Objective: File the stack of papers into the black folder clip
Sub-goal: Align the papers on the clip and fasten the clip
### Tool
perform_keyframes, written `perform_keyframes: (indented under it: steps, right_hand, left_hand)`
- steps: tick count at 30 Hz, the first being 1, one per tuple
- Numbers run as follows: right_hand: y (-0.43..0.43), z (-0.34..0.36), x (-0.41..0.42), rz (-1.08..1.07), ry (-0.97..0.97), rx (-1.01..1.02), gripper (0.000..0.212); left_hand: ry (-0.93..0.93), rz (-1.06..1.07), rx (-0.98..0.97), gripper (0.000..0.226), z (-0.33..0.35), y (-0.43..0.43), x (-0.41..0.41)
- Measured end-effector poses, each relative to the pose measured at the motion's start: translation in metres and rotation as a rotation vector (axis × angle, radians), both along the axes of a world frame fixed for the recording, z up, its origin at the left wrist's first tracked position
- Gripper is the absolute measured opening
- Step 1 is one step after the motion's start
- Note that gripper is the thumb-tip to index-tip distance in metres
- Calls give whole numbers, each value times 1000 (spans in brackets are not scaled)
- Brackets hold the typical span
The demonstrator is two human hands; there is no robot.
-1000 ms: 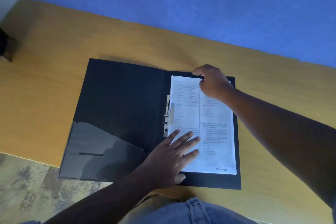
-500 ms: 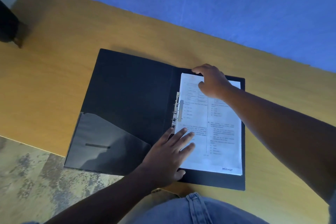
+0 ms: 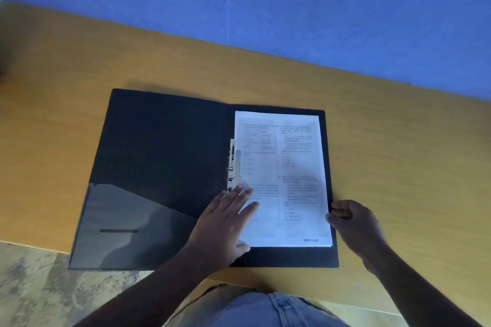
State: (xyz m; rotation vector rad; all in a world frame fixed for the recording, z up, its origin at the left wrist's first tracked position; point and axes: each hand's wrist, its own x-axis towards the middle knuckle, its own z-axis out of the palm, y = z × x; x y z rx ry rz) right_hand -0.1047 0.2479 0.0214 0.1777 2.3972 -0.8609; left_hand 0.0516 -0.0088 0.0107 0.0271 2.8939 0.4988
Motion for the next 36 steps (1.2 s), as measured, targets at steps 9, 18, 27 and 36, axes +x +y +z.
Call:
perform_keyframes:
  steps: [9,18,27,36]
  right_hand:
    - [-9,2,-12,86,38,57,30]
    - [-49,10,-78,45,95,-28,36]
    - [-60,9,-79,141,71,-62,47]
    - [-58,6,-77,159,82,-69,51]
  left_hand:
    - [72,-8,16,79,7,2,-3]
    - [274,628,452,10,25,-36,-61]
    - [-75,928,746,33,11,-72,-99]
    - [42,949,922,15,25,-67,-98]
